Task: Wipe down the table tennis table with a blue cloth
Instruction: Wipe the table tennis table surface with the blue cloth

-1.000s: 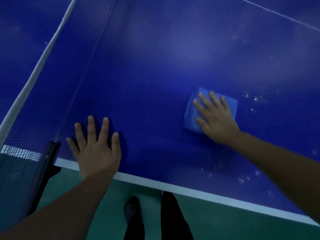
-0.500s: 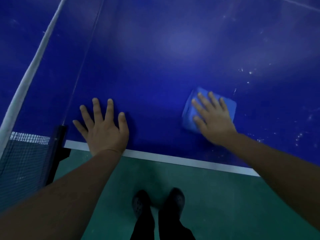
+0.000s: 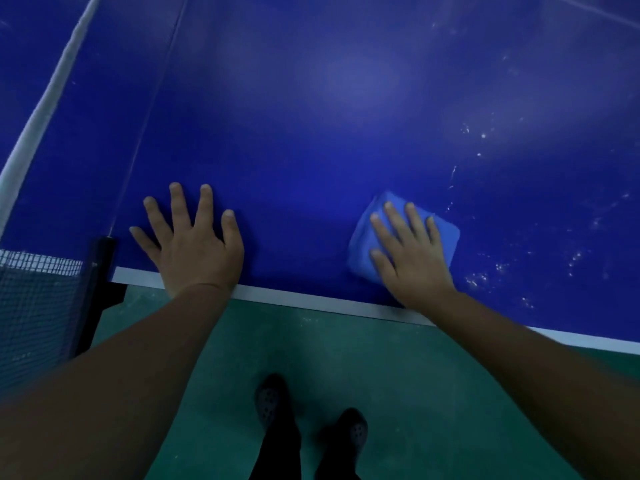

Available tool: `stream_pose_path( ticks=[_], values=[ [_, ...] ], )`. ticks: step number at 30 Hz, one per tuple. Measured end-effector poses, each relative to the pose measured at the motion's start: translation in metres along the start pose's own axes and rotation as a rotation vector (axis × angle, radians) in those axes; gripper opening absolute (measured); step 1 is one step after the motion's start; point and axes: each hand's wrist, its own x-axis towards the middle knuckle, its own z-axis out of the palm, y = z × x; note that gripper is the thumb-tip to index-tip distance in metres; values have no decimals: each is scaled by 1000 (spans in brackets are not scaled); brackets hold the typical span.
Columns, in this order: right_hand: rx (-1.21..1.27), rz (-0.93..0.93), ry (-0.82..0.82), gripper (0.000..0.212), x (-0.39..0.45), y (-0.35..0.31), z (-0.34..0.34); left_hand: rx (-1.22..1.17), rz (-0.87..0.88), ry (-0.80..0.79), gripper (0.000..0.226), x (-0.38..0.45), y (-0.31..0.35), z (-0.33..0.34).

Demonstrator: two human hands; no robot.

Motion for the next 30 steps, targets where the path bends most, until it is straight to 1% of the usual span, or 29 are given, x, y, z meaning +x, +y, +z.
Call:
stream_pose_path(
  ticks=[2,3,4,6,8,9,10,12,14,16,17,18,19,20,21,22,23,24,25,27,29,30],
  values=[
    [59,276,66,64,21,-23,-3,-5,5,6,62,0,0,0],
    [74,351,83,63,28,-41,-2,-7,11,9,62,0,0,-1],
    [86,363,88,62,29,-59,-1,-9,17,10,62,-1,0,-1],
    [110,234,75,61,17,-87,4,-8,23,22,61,-2,-1,-1],
    [115,124,34,61,-7,-78,9,-8,26,31,61,-2,0,-1],
    [108,136,14,62,-20,-61,11,-7,24,33,61,-2,0,-1],
    [96,189,8,64,-32,-40,12,-6,21,36,62,-2,-1,-1],
    [67,355,-1,67,-53,4,12,-6,19,35,62,-1,-1,-1],
    [101,532,14,65,-60,29,8,-9,17,31,62,-2,-1,-1],
    [162,711,85,59,-51,23,9,-9,16,28,63,-2,-1,-1],
    [197,799,113,58,-42,8,9,-9,17,27,63,-2,-1,-1],
    [232,842,133,57,-34,-12,9,-8,19,28,63,-2,-1,-1],
    [241,808,153,57,-28,-34,10,-10,22,29,62,-2,-2,-1],
    [230,692,161,56,-26,-55,13,-14,24,31,63,-2,-2,-1],
    [188,519,136,57,-30,-69,15,-19,24,34,63,-2,-2,-1],
    [127,348,91,59,-37,-72,18,-20,23,38,62,-1,-2,0],
    [80,248,51,60,-41,-61,18,-19,21,40,62,-1,-3,0],
    [67,245,36,62,-46,-41,17,-19,19,41,62,-1,-3,1],
    [68,326,45,62,-51,-18,17,-18,18,42,63,-1,-3,1],
    [116,620,81,59,-59,25,14,-17,15,43,63,-1,-3,2],
    [202,882,115,58,-54,40,12,-19,12,40,63,-1,-2,1],
    [230,968,138,58,-46,33,11,-17,12,39,63,-1,-2,1]
  ],
)
